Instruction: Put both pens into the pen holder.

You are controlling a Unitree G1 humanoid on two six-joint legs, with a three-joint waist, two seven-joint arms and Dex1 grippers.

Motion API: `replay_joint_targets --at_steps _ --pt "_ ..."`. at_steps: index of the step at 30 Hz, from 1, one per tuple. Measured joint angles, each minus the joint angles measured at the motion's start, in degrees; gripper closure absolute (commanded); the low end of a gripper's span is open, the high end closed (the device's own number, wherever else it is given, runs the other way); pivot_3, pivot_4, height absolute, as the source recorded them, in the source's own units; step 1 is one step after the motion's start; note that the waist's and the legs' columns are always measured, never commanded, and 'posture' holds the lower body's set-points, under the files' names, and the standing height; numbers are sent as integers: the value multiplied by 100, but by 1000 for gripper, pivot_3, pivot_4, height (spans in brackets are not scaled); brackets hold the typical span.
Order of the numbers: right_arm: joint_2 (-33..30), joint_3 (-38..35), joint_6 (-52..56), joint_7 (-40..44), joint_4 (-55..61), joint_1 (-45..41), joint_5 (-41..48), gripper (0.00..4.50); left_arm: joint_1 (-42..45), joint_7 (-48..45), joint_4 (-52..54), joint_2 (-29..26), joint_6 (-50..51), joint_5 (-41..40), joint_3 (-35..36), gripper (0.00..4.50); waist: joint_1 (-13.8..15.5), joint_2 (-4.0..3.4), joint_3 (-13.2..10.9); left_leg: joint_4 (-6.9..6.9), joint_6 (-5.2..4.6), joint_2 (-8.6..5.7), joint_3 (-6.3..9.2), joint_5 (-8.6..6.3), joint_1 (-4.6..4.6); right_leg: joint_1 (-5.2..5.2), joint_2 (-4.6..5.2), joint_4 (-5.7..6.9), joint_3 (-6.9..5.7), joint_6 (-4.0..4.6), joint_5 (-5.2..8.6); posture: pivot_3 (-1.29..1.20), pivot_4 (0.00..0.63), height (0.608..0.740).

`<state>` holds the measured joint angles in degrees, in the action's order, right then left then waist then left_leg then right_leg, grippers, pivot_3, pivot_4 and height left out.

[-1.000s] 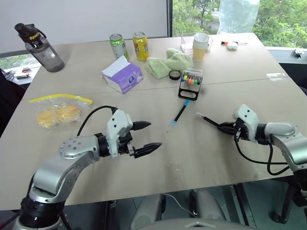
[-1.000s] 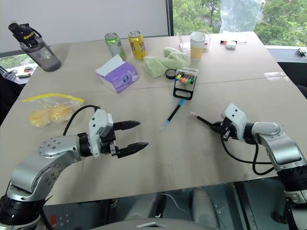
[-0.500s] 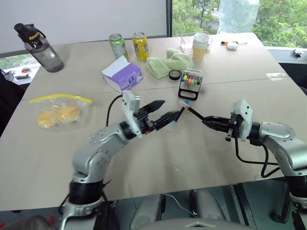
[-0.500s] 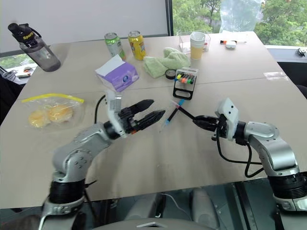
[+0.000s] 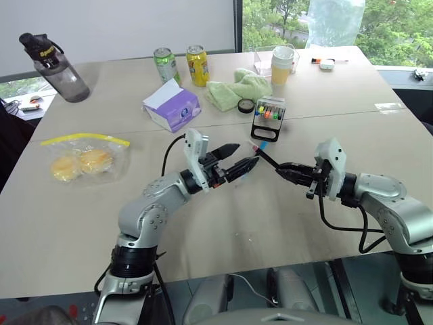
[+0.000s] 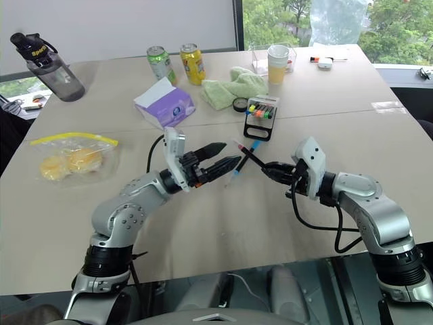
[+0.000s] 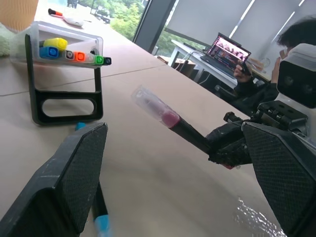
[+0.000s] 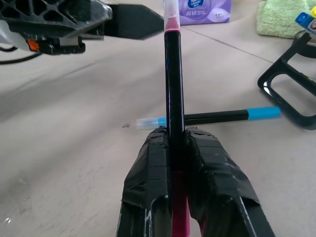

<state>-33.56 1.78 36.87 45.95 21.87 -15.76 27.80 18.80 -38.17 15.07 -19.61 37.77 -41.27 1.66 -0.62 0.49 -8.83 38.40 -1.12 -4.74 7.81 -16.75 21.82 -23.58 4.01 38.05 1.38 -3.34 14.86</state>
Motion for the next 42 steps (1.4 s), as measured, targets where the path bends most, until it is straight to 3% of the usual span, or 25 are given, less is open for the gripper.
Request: replay_joint_targets --at_steps 2,3,5,12,25,27,28,31,33,42 --pt "27 1 -2 38 30 0 71 4491 2 -53 0 -12 5 -43 26 0 -1 0 0 0 0 0 0 0 0 0 0 0 0 0 0 0 150 740" --pt "30 6 -2 61 58 -1 91 4500 2 -66 0 5 10 -68 13 405 -1 0 0 0 0 0 1 0 1 0 0 0 0 0 0 0 150 740" --pt "31 48 -10 95 108 -3 124 4500 2 -78 1 54 17 -73 -2 781 0 0 0 0 0 0 0 0 1 0 0 -1 1 0 0 0 150 740" --pt "80 218 -98 94 169 -7 93 4500 6 -115 117 214 53 -227 -72 4224 -1 0 0 0 0 0 1 0 2 0 0 0 1 0 0 0 150 740" --pt "90 248 -104 101 177 -21 130 4500 77 -168 232 75 66 -290 -119 4324 -2 0 0 0 0 0 1 0 0 0 0 0 0 0 0 0 150 740" --pt "35 249 -9 125 179 -70 195 3528 83 -170 232 76 67 -290 -128 4414 -4 0 0 0 0 0 1 0 0 0 0 0 1 0 0 0 150 740" --pt "-34 248 74 183 186 -98 254 3247 86 -155 228 75 64 -272 -137 4414 -2 0 0 0 0 0 1 0 0 0 0 0 0 0 0 0 150 740" --pt "-74 250 164 175 199 -97 289 1562 94 -141 199 18 63 -262 -98 4414 -2 0 0 0 0 0 2 0 1 0 0 -1 1 0 0 0 150 740" --pt "-48 251 168 101 199 -97 272 1054 101 -145 199 12 63 -262 -99 4414 -1 0 0 0 0 0 2 0 1 0 0 0 1 0 0 0 150 740" --pt "-329 470 932 -55 274 -326 247 1054 130 -178 197 -34 62 -261 -112 4414 -3 0 0 0 0 0 2 0 1 0 0 -1 1 0 0 0 150 740"
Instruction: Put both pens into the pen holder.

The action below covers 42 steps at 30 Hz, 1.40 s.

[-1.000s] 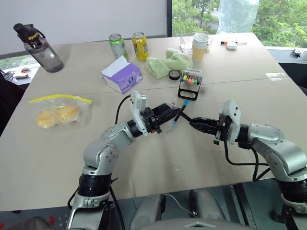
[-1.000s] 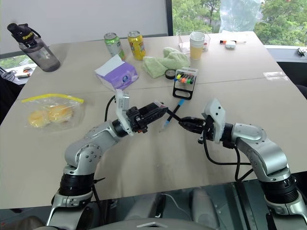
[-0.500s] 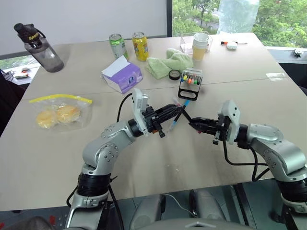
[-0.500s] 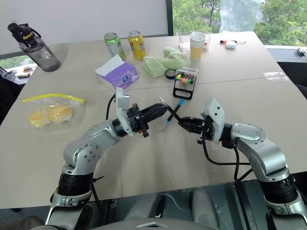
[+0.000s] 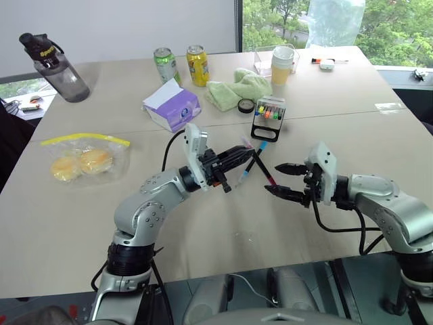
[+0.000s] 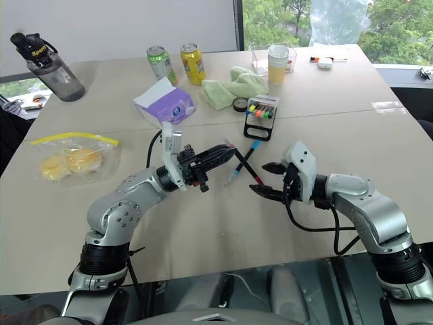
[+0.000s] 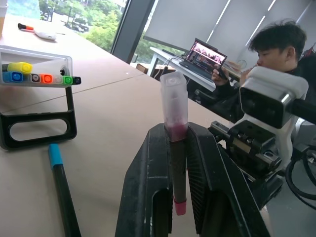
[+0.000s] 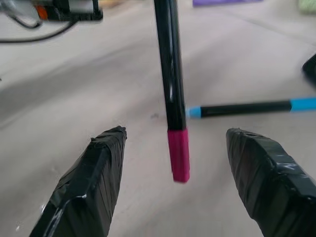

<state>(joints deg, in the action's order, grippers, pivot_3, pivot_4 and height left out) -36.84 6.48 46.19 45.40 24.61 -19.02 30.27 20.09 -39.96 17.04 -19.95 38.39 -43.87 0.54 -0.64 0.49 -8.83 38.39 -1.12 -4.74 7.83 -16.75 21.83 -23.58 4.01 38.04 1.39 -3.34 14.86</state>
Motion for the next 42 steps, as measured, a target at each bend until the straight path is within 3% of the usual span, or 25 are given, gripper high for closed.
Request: replay_joint_targets --at_steps 6,13,16,19,22,25,33,35,39,42 --pt "-500 216 1375 145 214 -776 469 1054 111 -395 0 -396 5 130 -229 4414 -11 0 0 -1 0 0 0 0 1 0 0 -1 0 0 0 0 150 740" --pt "-361 706 2508 304 88 -1853 985 1054 513 -1157 -117 -830 -153 571 -699 4414 0 0 -1 -2 -1 0 5 -1 8 -1 3 -9 -5 0 0 0 150 740" --pt "-30 907 2723 287 -279 -2319 1009 1743 702 -1392 -320 -880 -272 768 -815 4414 -14 0 -1 -2 -1 -1 4 0 8 -6 2 -7 -10 0 0 0 150 740" --pt "26 944 2771 285 -593 -2624 956 3248 726 -1564 -423 -869 -387 843 -853 4414 -11 0 -1 -4 -1 -2 7 0 16 -14 4 -8 -11 0 0 0 150 740" --pt "0 1036 2731 301 -690 -2675 898 4444 709 -1629 -435 -870 -394 899 -859 4414 -10 0 -1 -5 -1 -3 11 -1 21 -17 6 -10 -12 0 0 0 150 740" --pt "-48 1119 2670 357 -695 -2678 878 4440 669 -1656 -435 -863 -384 899 -862 4414 -13 0 -1 -4 -1 -3 11 0 21 -17 6 -9 -12 0 0 0 150 740" --pt "-129 1279 1911 416 -692 -2543 487 4441 622 -1527 -406 -931 -229 781 -604 922 -25 -1 -1 -4 -1 -3 10 0 19 -18 5 -6 -12 0 0 0 150 740" --pt "-134 1271 1079 433 -766 -2461 102 4441 462 -1535 -309 -1199 -229 787 -495 10 -39 0 -1 -6 -1 -2 8 0 18 -20 3 -6 -12 0 0 0 150 740" --pt "-113 1266 -1535 586 -1508 -2235 -1075 4441 220 -1459 -238 -1587 -419 1057 -224 10 -16 0 -2 -5 0 -3 4 0 17 -18 3 -7 -23 0 0 0 150 740" --pt "163 1160 -2708 610 -1911 -2254 -1429 4441 206 -1167 -185 -1610 -566 1231 30 10 -23 0 -3 -6 0 -2 4 0 17 -19 3 -6 -22 0 0 0 150 740"
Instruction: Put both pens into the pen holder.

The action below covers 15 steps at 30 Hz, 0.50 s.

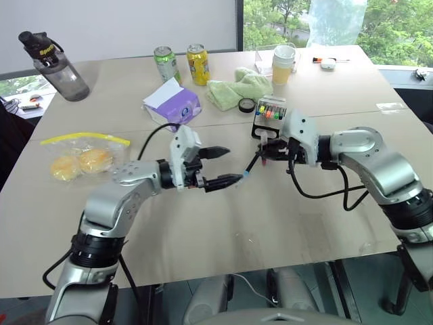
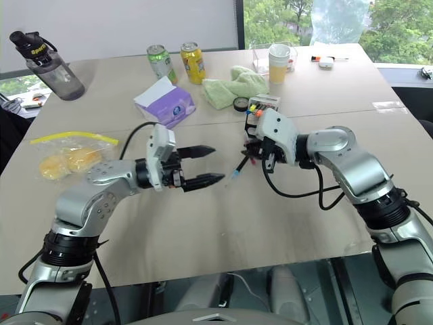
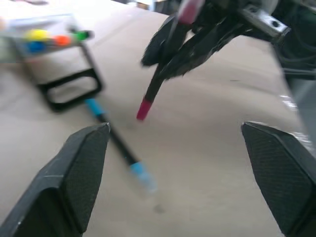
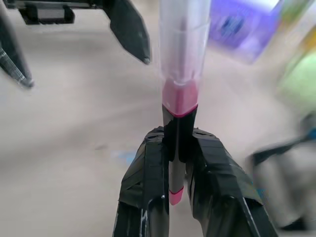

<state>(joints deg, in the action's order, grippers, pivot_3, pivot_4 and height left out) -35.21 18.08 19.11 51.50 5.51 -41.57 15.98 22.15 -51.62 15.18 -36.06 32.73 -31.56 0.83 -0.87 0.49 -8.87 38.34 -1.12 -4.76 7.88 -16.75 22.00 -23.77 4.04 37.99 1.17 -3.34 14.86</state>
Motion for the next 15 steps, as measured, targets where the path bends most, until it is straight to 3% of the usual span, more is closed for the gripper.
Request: replay_joint_targets --at_steps 7,15 --pt "265 -128 -2684 -390 -1321 -764 -1323 4441 -261 573 478 -45 -57 221 158 10 -15 -1 0 -2 0 0 -4 0 -2 -1 -1 0 2 0 0 0 150 740" --pt "462 -129 -3714 -472 -2645 -1007 -1890 4441 -318 789 682 -57 13 217 194 10 -21 -1 -1 -2 1 0 -6 1 -2 -1 -2 0 4 0 0 0 150 740"
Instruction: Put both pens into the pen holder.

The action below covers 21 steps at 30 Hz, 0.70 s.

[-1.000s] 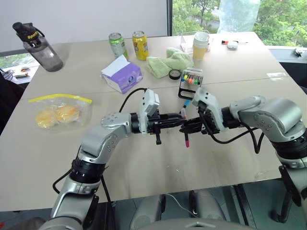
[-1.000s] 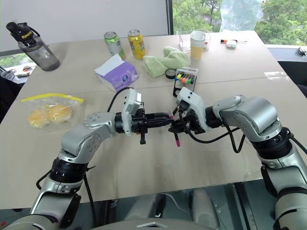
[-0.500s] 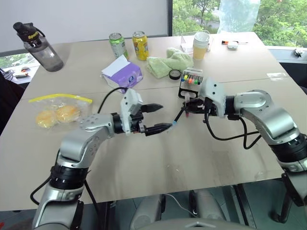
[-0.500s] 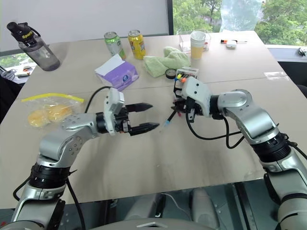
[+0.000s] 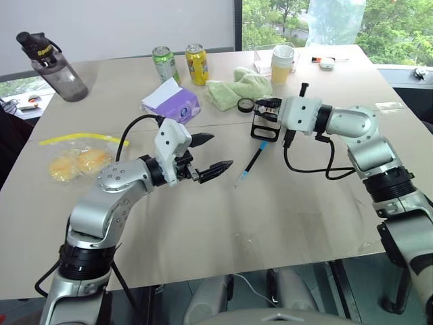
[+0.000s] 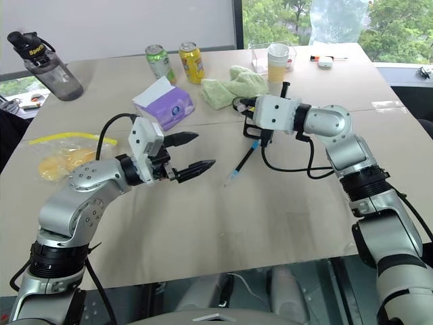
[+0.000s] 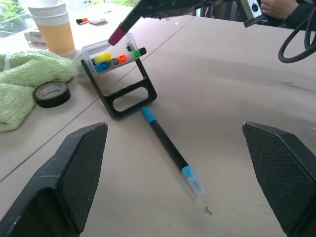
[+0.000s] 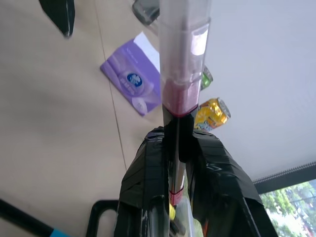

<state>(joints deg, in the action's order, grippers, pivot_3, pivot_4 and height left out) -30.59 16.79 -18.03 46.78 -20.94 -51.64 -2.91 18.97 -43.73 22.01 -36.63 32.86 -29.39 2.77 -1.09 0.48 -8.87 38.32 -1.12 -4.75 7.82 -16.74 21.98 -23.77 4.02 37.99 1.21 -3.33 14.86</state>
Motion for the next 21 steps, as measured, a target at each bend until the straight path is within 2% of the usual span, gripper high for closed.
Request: replay_joint_targets --at_steps 12,17,18,19,21 --pt "338 10 -1037 -539 -2031 -617 -760 4441 -37 165 0 -71 53 3 76 10 -138 -1 -1 -2 0 1 -4 0 -2 0 -1 1 5 0 0 0 150 740" --pt "435 10 -1248 -658 -2549 -801 -911 4441 -35 320 -1 121 120 -130 197 10 -143 -1 -1 -2 1 1 -4 0 -3 -1 -2 2 5 0 0 0 150 740" --pt "459 9 -1278 -658 -2608 -828 -911 3390 -27 350 -1 140 138 -169 219 0 -143 -1 -1 -1 1 1 -5 0 -3 0 -2 2 6 0 0 0 150 740" --pt "496 8 -1299 -657 -2697 -862 -909 3177 4 362 -10 139 145 -179 233 0 -145 -1 -1 -2 1 1 -5 0 -3 0 -2 2 6 0 0 0 150 740" --pt "552 7 -1322 -675 -2792 -895 -907 2261 25 371 -11 135 145 -180 245 0 -145 -1 -1 -2 1 1 -5 0 -4 -1 -2 3 7 0 0 0 150 740"
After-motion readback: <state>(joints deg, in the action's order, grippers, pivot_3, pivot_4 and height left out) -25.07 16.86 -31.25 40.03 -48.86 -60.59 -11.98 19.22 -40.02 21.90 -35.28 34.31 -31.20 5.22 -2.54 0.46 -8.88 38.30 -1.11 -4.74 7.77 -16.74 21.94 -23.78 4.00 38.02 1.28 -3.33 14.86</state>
